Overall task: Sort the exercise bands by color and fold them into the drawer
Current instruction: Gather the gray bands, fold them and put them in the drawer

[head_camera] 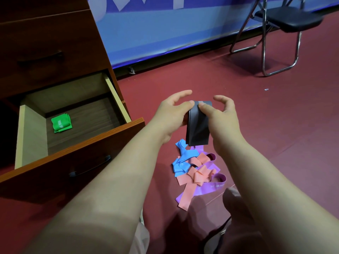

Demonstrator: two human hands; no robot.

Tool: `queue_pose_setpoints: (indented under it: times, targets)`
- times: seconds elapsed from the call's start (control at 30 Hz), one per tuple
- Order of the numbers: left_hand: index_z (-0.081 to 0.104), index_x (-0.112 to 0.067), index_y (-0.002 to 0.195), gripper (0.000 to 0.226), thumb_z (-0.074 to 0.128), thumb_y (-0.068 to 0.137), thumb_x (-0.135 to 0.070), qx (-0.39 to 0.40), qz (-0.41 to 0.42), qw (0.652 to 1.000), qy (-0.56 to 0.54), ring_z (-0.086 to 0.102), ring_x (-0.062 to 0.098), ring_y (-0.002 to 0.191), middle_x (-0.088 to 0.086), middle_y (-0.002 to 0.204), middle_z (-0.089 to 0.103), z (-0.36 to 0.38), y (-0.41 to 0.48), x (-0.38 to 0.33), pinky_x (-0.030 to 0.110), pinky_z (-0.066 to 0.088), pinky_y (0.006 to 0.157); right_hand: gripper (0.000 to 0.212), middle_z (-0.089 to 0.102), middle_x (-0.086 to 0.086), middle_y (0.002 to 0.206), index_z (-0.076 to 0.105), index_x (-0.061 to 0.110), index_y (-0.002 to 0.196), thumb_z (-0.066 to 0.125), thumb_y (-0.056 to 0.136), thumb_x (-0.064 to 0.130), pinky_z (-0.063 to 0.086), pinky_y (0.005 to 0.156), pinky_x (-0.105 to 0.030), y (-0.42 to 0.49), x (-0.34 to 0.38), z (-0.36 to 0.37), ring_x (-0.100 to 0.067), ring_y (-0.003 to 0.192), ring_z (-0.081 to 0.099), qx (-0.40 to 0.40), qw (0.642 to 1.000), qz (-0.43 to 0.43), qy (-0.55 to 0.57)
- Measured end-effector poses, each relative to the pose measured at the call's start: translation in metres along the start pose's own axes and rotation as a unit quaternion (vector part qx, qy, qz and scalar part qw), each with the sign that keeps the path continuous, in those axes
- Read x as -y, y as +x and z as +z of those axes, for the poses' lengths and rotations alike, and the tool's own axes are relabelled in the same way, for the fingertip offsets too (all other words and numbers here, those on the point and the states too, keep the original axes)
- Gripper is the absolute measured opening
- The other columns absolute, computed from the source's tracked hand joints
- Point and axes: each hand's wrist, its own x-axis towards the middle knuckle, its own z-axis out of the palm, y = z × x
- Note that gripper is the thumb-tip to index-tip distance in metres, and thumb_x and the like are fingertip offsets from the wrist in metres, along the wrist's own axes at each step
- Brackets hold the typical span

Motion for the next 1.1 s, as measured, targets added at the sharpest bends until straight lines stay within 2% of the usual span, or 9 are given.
queue_pose_setpoints:
  times: [0.23,0.33,0.4,0.47,0.63,0.77,0.9,1.0,1.1]
  targets:
    - [0.070,-0.018,0.108,0.018,0.056,0.097,-0.018,-0.004,-0.020,1.000,0.000,0.066,0.015,0.085,0.005,0.100,0.071,0.000,0.001,0.001,0.024,0.055,0.071,0.017,0.064,0.005,0.090,0.068,0.028,0.104,0.067,0.088,0.022,0.049,0.059,-0.016,-0.004,0.004,0.000,-0.006,0.072,0.058,0.045,0.999,-0.025,-0.005]
    - [0.072,-0.018,0.107,0.020,0.058,0.093,-0.018,-0.020,-0.035,0.999,-0.007,0.065,0.017,0.084,0.005,0.098,0.072,-0.002,0.002,-0.002,0.028,0.054,0.077,0.036,0.067,0.000,0.106,0.066,0.030,0.109,0.067,0.076,0.015,0.054,0.072,-0.026,-0.001,0.005,-0.001,-0.014,0.085,0.064,0.079,0.997,-0.002,0.004]
    - [0.074,-0.019,0.102,0.023,0.059,0.086,-0.011,-0.024,-0.040,0.999,-0.014,0.061,0.015,0.072,0.002,0.080,0.070,-0.003,0.003,-0.005,0.028,0.050,0.073,0.053,0.067,-0.004,0.110,0.063,0.031,0.114,0.058,0.066,0.010,0.055,0.080,-0.034,0.000,0.004,-0.001,-0.018,0.088,0.066,0.102,0.995,-0.007,-0.010]
    - [0.074,-0.020,0.099,0.030,0.058,0.081,-0.003,-0.015,-0.041,0.999,-0.011,0.058,0.014,0.069,0.001,0.076,0.067,-0.005,0.003,-0.005,0.025,0.049,0.069,0.058,0.067,-0.007,0.113,0.061,0.028,0.120,0.054,0.071,0.000,0.055,0.081,-0.035,0.002,0.001,-0.002,-0.018,0.087,0.065,0.113,0.993,-0.022,-0.034]
    - [0.069,-0.026,0.112,0.056,0.061,0.069,0.009,0.018,-0.013,0.996,0.087,0.062,0.019,0.084,0.011,0.097,0.070,-0.009,0.002,0.001,0.035,0.053,0.090,0.061,0.065,-0.005,0.111,0.056,0.022,0.129,0.051,0.080,-0.014,0.047,0.055,-0.010,0.007,-0.002,-0.004,-0.007,0.078,0.063,0.113,0.991,-0.029,-0.067]
    - [0.063,-0.019,0.123,0.060,0.060,0.076,0.018,0.015,0.012,0.993,0.114,0.064,0.015,0.085,0.012,0.101,0.070,-0.010,0.002,0.004,0.023,0.053,0.080,0.061,0.064,0.000,0.116,0.051,0.024,0.136,0.053,0.085,-0.009,0.043,0.057,-0.003,0.008,-0.006,-0.005,-0.006,0.089,0.061,0.122,0.983,-0.058,-0.124]
    - [0.063,-0.022,0.122,0.055,0.061,0.079,0.013,0.011,0.020,0.988,0.153,0.065,0.014,0.086,0.007,0.101,0.071,-0.010,0.004,0.007,0.018,0.052,0.072,0.059,0.061,0.004,0.125,0.046,0.029,0.140,0.055,0.088,0.002,0.045,0.085,-0.021,0.009,-0.012,-0.006,-0.014,0.109,0.060,0.121,0.967,-0.086,-0.209]
    - [0.061,-0.025,0.124,0.050,0.062,0.084,0.004,0.017,0.036,0.977,0.210,0.062,0.011,0.084,0.000,0.100,0.068,-0.010,0.005,0.008,0.010,0.049,0.063,0.055,0.057,0.009,0.117,0.042,0.028,0.142,0.054,0.092,0.008,0.040,0.073,-0.016,0.007,-0.012,-0.007,-0.012,0.102,0.058,0.133,0.950,-0.096,-0.265]
    - [0.055,-0.026,0.129,0.044,0.061,0.090,-0.007,0.037,0.061,0.954,0.291,0.058,0.010,0.093,-0.003,0.114,0.063,-0.011,0.005,0.011,0.013,0.041,0.073,0.055,0.057,0.009,0.112,0.046,0.027,0.137,0.054,0.088,0.006,0.042,0.078,-0.021,0.008,-0.011,-0.010,-0.014,0.099,0.057,0.127,0.948,-0.089,-0.279]
